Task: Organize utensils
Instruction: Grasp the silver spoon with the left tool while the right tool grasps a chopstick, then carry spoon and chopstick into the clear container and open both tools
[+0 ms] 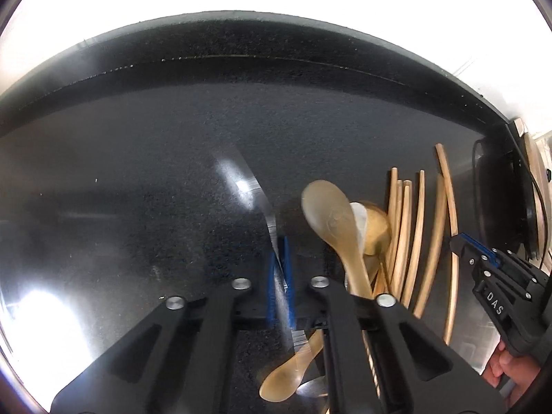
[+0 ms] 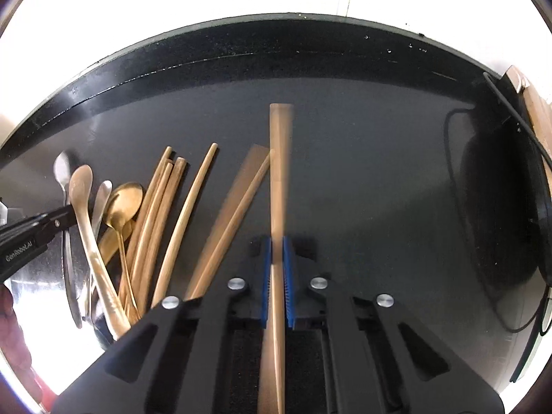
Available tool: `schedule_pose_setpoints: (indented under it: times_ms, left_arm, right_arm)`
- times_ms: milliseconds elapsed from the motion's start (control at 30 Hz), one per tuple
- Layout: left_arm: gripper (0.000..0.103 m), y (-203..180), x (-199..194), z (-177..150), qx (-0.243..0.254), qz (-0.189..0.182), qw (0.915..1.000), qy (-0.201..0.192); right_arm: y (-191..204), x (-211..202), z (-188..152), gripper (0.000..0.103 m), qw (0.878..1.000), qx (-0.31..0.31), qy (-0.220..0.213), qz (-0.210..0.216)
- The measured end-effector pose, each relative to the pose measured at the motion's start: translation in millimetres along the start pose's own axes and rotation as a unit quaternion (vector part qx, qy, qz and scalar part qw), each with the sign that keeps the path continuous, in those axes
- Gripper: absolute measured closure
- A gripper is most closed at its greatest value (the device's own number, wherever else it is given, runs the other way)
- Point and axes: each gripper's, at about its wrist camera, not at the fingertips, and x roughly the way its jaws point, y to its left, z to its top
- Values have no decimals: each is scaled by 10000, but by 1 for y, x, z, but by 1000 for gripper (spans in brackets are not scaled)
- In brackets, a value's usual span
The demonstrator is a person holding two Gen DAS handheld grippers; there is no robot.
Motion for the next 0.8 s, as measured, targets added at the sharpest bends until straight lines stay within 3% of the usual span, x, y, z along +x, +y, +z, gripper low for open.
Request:
schedule_pose_setpoints:
  times_ms: [200,533,800]
  left_arm:
    - [103,15,-3,-6,172,-139,9997,-41]
    - [103,37,-52,-31,152,-147,9993,-312]
    - [103,52,-86,-72,291,153,9985,-446]
  right_arm:
    - [-16,-2,-1,96,9996,204,35,178]
    - [-14,-37,-13,96,9994,116,-204,238]
    - [12,-84,-32,96,9981,-125,-468,368]
